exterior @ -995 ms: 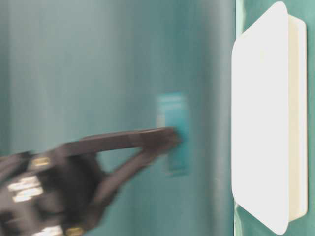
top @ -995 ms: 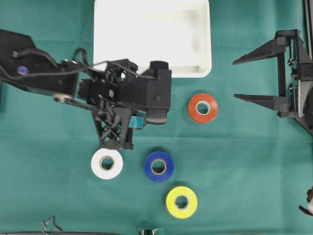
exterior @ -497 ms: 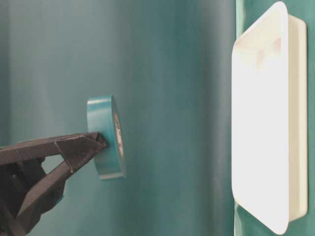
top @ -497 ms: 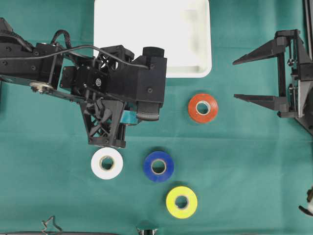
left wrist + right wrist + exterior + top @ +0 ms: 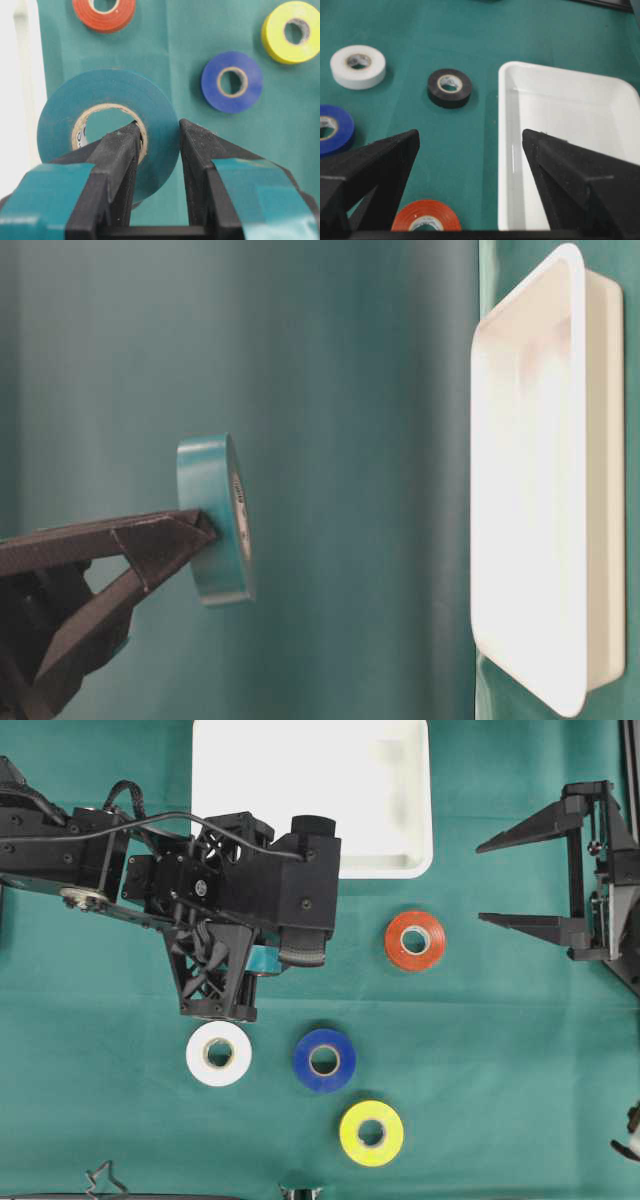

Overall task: Pick up the tape from a random location and place it into the white case.
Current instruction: 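Lift the teal tape roll with the left gripper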

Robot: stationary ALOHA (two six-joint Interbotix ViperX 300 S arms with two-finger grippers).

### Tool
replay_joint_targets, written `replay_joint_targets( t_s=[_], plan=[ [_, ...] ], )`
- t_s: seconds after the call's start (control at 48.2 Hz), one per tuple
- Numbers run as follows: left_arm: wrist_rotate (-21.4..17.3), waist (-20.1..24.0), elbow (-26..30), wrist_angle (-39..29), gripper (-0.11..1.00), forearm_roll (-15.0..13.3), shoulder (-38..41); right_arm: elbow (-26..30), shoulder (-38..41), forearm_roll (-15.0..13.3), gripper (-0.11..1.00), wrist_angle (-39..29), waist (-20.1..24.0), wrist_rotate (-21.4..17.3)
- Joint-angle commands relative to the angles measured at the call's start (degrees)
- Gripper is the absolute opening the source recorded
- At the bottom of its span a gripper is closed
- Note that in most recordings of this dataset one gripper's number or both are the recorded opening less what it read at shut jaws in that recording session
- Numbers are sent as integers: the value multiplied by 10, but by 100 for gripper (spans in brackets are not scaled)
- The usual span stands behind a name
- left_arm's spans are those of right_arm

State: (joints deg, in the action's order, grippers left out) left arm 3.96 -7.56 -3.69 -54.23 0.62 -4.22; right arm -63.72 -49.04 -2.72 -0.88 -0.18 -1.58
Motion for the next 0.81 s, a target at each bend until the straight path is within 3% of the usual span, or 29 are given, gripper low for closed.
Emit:
replay_joint_targets(
  t_s=[0.0,0.788],
  plan=[
    [1,-1,12,3,21,2,-18,17,3,-2,92,2,-1,1],
    [1,-1,5,8,21,2,-16,17,3,-1,92,-3,-1,0]
  ],
)
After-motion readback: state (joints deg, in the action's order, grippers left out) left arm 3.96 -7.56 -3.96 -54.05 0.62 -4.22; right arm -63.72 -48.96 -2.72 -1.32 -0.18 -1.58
